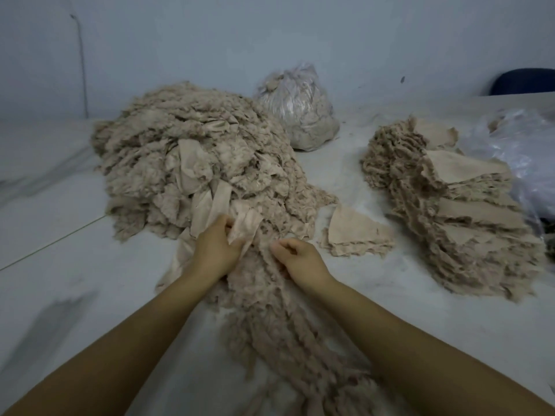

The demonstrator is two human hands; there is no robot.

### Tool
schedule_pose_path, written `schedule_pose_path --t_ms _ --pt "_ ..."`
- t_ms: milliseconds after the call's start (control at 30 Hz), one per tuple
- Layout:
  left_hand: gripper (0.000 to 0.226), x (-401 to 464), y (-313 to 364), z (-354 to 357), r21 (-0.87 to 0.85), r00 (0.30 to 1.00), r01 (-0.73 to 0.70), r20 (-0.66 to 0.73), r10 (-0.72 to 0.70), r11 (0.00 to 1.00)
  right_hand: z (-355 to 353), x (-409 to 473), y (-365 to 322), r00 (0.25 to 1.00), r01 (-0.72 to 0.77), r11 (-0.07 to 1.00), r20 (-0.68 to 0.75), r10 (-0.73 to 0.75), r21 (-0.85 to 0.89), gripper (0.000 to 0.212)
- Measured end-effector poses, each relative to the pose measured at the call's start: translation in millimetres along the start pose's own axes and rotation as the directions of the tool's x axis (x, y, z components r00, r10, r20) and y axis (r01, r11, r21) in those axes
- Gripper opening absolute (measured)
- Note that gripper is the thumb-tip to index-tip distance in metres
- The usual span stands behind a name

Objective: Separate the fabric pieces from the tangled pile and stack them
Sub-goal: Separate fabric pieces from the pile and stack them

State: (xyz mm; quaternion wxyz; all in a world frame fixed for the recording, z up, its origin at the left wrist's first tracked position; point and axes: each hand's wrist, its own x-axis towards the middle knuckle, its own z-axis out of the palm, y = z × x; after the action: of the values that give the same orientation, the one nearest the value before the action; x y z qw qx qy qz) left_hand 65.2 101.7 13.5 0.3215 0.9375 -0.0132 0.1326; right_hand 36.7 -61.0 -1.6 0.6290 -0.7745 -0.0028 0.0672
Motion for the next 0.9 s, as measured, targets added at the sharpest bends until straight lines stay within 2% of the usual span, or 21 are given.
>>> schedule_pose_path --t_ms 133,167,233,300,367,400,467,533,567,600,633,733,833,900 --pt "0.020 -8 3 -1 -0.149 0.986 -0.139 0.072 0.151 0.979 16 8 -8 0.999 -0.030 0.986 -0.005 0.032 0.164 0.041" --pt "0.014 -13 8 -1 -0.197 0.970 -0.172 0.138 0.201 0.965 18 9 -9 0.999 -0.014 0.981 -0.041 0.022 0.193 0.039" --pt "0.020 -26 17 7 -0.215 0.911 -0.259 0.271 0.312 0.942 17 14 -9 0.984 0.038 0.969 -0.177 0.006 0.245 0.026" --pt "0.021 -32 23 15 -0.261 0.915 -0.262 0.240 0.325 0.929 10 16 -8 0.965 0.048 0.974 -0.263 0.013 0.221 0.031" --pt "0.014 -30 30 12 -0.369 0.947 -0.250 0.098 0.305 0.895 -3 12 -5 0.956 0.070 0.976 -0.295 -0.006 0.208 0.034" --pt "0.009 -25 35 8 -0.361 0.935 -0.321 0.024 0.353 0.876 -10 8 -4 0.953 0.100 0.973 -0.301 -0.033 0.210 0.037" --pt "0.029 -12 44 2 -0.218 0.864 -0.493 -0.009 0.504 0.842 -24 -1 1 0.956 0.151 0.966 -0.279 -0.089 0.210 0.033" --pt "0.042 4 54 2 -0.074 0.783 -0.594 0.173 0.597 0.801 -31 -10 4 0.957 0.199 0.954 -0.254 -0.139 0.225 0.020" --pt "0.038 10 59 2 -0.051 0.746 -0.619 0.277 0.606 0.784 -34 -13 6 0.957 0.209 0.949 -0.250 -0.148 0.238 0.015" --pt "0.028 15 64 3 -0.078 0.722 -0.616 0.341 0.602 0.784 -37 -15 8 0.956 0.213 0.943 -0.252 -0.148 0.254 0.017" --pt "0.022 21 67 5 -0.139 0.735 -0.576 0.344 0.585 0.805 -41 -16 10 0.957 0.213 0.937 -0.252 -0.143 0.277 0.019" --pt "0.028 34 72 11 -0.338 0.891 -0.332 0.194 0.410 0.881 -51 -18 17 0.964 0.215 0.935 -0.213 -0.158 0.282 0.032" --pt "0.036 36 76 21 -0.378 0.897 -0.220 0.284 0.339 0.899 -54 -17 19 0.974 0.222 0.918 -0.116 -0.194 0.329 0.029" --pt "0.032 39 74 27 -0.426 0.927 -0.104 0.286 0.243 0.899 -56 -14 18 0.965 0.261 0.882 -0.131 -0.227 0.393 0.038"
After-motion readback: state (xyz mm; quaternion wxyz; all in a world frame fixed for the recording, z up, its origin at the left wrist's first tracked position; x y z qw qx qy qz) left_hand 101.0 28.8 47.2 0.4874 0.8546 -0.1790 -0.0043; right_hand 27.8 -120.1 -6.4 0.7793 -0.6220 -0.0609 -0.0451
